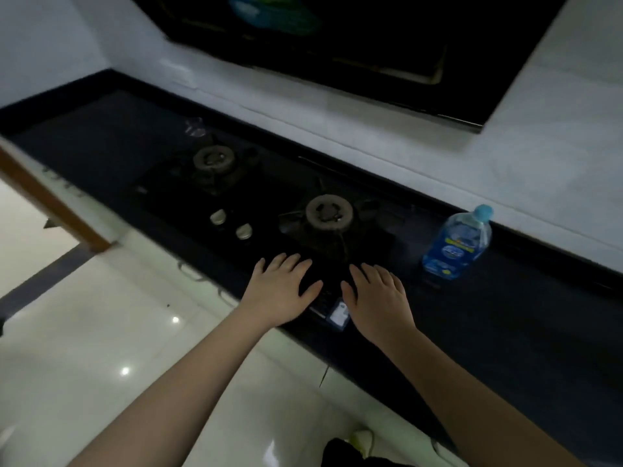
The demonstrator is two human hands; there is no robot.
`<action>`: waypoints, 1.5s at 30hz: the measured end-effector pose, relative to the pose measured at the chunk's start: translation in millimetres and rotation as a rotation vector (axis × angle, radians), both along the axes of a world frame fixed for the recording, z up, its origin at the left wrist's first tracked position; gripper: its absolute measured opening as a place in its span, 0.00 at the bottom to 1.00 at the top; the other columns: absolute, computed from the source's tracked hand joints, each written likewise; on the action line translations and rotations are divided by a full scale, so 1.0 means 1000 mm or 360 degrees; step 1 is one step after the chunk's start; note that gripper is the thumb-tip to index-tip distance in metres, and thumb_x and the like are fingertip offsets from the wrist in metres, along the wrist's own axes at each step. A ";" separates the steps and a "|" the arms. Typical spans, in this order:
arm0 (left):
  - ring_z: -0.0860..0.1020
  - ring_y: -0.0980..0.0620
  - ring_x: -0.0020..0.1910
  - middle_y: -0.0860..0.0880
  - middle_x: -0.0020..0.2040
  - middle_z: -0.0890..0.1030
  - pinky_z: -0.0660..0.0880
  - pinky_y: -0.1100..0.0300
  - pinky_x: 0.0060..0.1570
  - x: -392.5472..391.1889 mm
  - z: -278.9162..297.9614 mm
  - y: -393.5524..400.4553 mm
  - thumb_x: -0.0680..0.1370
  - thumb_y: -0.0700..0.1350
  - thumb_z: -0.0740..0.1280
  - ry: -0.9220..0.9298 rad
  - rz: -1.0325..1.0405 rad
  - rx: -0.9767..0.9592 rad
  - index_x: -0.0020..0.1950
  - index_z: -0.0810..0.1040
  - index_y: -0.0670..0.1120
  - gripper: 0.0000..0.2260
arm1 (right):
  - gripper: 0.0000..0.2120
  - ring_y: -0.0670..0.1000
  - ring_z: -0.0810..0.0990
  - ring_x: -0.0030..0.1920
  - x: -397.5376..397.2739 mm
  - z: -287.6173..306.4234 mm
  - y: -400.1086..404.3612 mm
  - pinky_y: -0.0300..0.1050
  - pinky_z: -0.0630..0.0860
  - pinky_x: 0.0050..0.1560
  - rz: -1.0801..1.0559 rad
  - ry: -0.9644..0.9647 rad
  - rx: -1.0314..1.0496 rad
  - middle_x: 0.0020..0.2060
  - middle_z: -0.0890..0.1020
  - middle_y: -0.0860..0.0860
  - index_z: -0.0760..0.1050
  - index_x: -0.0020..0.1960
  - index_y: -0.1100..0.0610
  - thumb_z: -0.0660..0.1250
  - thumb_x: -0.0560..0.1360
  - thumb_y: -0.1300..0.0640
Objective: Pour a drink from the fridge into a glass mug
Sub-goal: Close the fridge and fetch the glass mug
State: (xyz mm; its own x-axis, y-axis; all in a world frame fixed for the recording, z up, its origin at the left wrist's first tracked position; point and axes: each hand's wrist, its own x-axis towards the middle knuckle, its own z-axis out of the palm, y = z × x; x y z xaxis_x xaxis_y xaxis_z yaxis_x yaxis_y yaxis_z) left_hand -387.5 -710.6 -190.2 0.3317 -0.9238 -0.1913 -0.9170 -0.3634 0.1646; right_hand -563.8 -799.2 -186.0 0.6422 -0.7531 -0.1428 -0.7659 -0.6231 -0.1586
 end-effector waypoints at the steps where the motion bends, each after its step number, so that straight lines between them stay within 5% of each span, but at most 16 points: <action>1: 0.54 0.48 0.79 0.52 0.80 0.58 0.51 0.41 0.75 0.011 0.005 0.017 0.79 0.68 0.46 -0.0005 0.0042 -0.0013 0.79 0.57 0.56 0.32 | 0.27 0.54 0.58 0.76 0.014 0.003 0.013 0.52 0.54 0.75 0.0045 -0.0012 0.0011 0.76 0.64 0.51 0.57 0.77 0.51 0.45 0.82 0.41; 18: 0.56 0.45 0.78 0.49 0.80 0.59 0.52 0.41 0.75 0.145 0.051 0.316 0.80 0.67 0.46 -0.0305 0.0873 0.0028 0.79 0.56 0.53 0.31 | 0.26 0.55 0.61 0.74 0.214 0.048 0.220 0.52 0.55 0.74 0.0865 -0.0201 -0.0140 0.74 0.67 0.53 0.61 0.77 0.53 0.48 0.83 0.44; 38: 0.56 0.46 0.78 0.49 0.80 0.59 0.50 0.41 0.75 0.298 0.110 0.425 0.80 0.66 0.47 -0.0516 0.1769 -0.0012 0.80 0.55 0.54 0.31 | 0.24 0.52 0.64 0.73 0.476 0.083 0.306 0.50 0.58 0.74 0.1778 -0.0508 -0.0089 0.73 0.68 0.52 0.62 0.76 0.52 0.49 0.82 0.45; 45: 0.59 0.46 0.77 0.49 0.78 0.64 0.53 0.42 0.74 0.358 0.158 0.449 0.75 0.69 0.40 -0.0777 0.1779 -0.0106 0.79 0.58 0.53 0.36 | 0.23 0.54 0.66 0.71 0.560 0.116 0.337 0.52 0.61 0.71 0.1904 -0.0709 -0.0091 0.71 0.71 0.54 0.63 0.75 0.53 0.51 0.82 0.47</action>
State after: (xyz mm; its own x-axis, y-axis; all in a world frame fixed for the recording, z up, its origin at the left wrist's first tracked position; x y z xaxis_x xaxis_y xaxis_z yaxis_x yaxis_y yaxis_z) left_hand -29.9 -262.1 -32.3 0.9733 -0.0869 0.2126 -0.0755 -0.9953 -0.0612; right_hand -3.5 -462.7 -70.2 0.9050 0.3272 0.2719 0.3869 -0.8988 -0.2062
